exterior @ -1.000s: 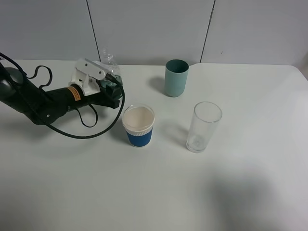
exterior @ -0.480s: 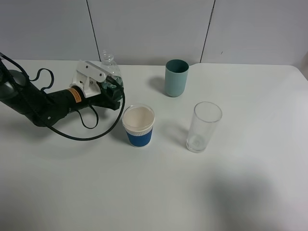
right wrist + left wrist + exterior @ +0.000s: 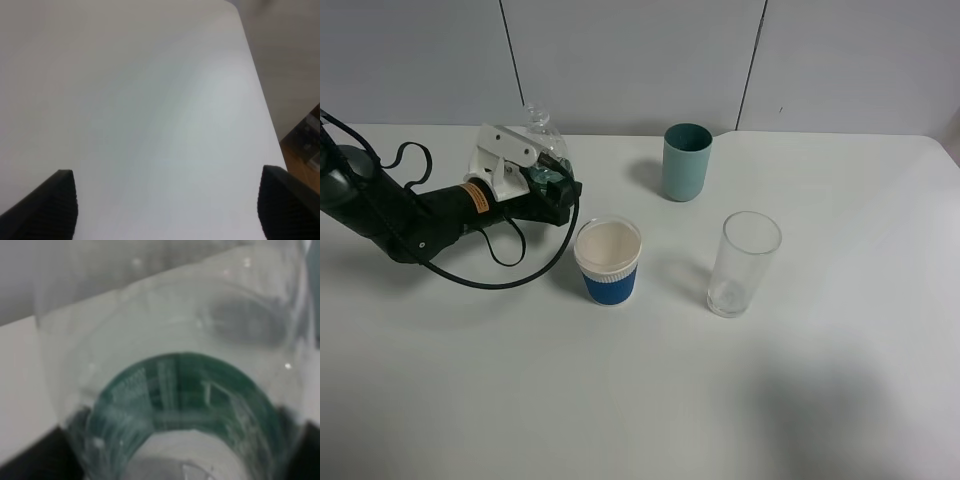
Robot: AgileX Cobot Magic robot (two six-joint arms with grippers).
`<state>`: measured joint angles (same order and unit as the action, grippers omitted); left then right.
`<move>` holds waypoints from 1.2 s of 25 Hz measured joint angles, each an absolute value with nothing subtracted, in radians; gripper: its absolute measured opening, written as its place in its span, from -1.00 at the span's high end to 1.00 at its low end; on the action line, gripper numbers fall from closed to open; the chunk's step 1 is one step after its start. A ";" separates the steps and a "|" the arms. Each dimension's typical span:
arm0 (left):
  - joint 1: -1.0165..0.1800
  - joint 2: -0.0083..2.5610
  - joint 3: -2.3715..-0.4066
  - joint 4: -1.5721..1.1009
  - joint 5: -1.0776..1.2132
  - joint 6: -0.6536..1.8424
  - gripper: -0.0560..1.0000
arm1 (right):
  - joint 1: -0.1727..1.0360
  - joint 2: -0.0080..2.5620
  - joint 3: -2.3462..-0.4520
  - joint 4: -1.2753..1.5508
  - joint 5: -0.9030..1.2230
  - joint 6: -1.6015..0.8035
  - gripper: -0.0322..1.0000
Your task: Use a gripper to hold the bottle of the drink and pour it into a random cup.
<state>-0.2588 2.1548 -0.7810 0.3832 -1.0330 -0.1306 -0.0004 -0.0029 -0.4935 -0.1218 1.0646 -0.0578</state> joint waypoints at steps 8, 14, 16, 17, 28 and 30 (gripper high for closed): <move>-0.259 2.140 -0.779 0.379 -1.034 -0.130 -0.98 | 0.000 -0.003 -0.494 -0.122 1.065 -0.058 -0.50; -0.259 2.004 -0.692 0.361 -1.011 -0.130 -0.98 | 0.000 -0.003 -0.494 -0.122 1.065 -0.058 -0.50; -0.259 1.932 -0.655 0.337 -0.987 -0.127 -0.99 | 0.000 -0.003 -0.494 -0.122 1.065 -0.058 -0.50; -0.259 1.892 -0.633 0.322 -0.970 -0.122 -0.99 | 0.000 -0.003 -0.494 -0.122 1.065 -0.058 -0.50; -0.259 1.445 -0.491 0.167 -0.620 -0.087 -0.99 | 0.000 -0.003 -0.494 -0.122 1.065 -0.058 -0.50; -0.259 1.359 -0.491 0.160 -0.545 -0.071 -0.99 | 0.000 -0.003 -0.494 -0.122 1.065 -0.058 -0.50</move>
<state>-0.2588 1.3588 -0.4915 0.1598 -0.5452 -0.0709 -0.0004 -0.0029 -0.4935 -0.1218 1.0646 -0.0578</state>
